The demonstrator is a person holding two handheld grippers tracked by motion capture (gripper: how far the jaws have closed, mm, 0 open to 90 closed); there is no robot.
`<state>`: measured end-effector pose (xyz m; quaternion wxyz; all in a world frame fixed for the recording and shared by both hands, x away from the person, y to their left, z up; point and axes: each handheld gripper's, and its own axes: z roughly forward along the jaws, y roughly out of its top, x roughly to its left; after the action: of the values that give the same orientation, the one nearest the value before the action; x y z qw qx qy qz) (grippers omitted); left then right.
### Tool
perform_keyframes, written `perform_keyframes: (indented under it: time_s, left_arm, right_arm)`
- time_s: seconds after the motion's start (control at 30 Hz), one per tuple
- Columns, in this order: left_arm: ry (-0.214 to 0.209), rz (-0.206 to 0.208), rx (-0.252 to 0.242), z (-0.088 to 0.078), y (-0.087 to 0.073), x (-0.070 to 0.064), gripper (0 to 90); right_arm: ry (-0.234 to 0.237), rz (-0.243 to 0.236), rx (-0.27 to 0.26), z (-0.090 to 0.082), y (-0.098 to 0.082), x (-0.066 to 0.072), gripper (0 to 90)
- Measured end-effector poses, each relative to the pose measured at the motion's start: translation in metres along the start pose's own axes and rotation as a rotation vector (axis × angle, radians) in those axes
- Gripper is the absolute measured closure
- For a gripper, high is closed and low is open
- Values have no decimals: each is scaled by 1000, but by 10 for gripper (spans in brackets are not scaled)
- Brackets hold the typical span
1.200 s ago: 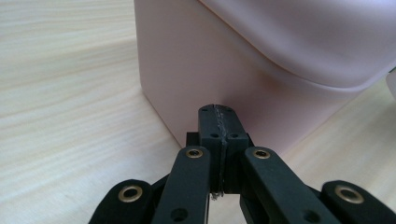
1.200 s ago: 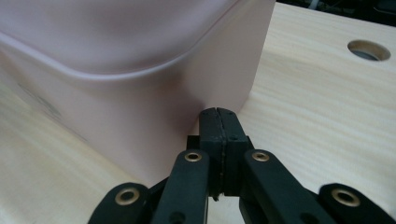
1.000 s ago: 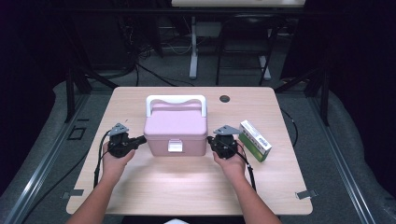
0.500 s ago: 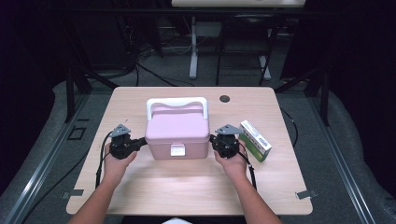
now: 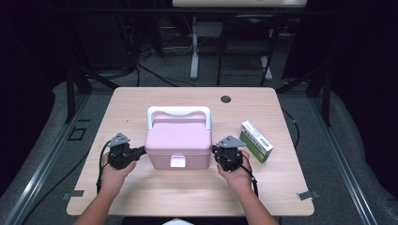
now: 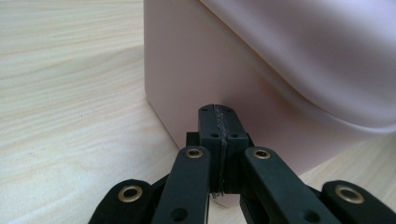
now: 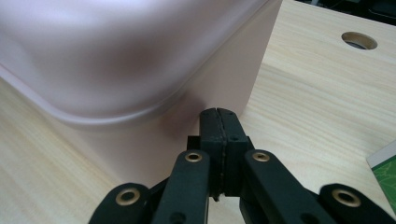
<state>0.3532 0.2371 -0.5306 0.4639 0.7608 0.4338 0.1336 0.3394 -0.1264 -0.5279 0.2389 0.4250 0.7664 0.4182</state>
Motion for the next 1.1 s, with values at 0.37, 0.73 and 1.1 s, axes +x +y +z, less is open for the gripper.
perform_keyframes:
  time_s: [0.37,0.73,1.1]
  left_arm:
    - [-19,14,11,-11,-9,-12,900]
    - [-30,33,21,-23,-20,-27,900]
    - [-47,35,39,-36,-29,-38,900]
  right_arm:
    - [7,-7,14,-14,-7,6,900]
    - [21,-15,29,-31,-16,11,900]
    - [42,-57,42,-54,-28,25,900]
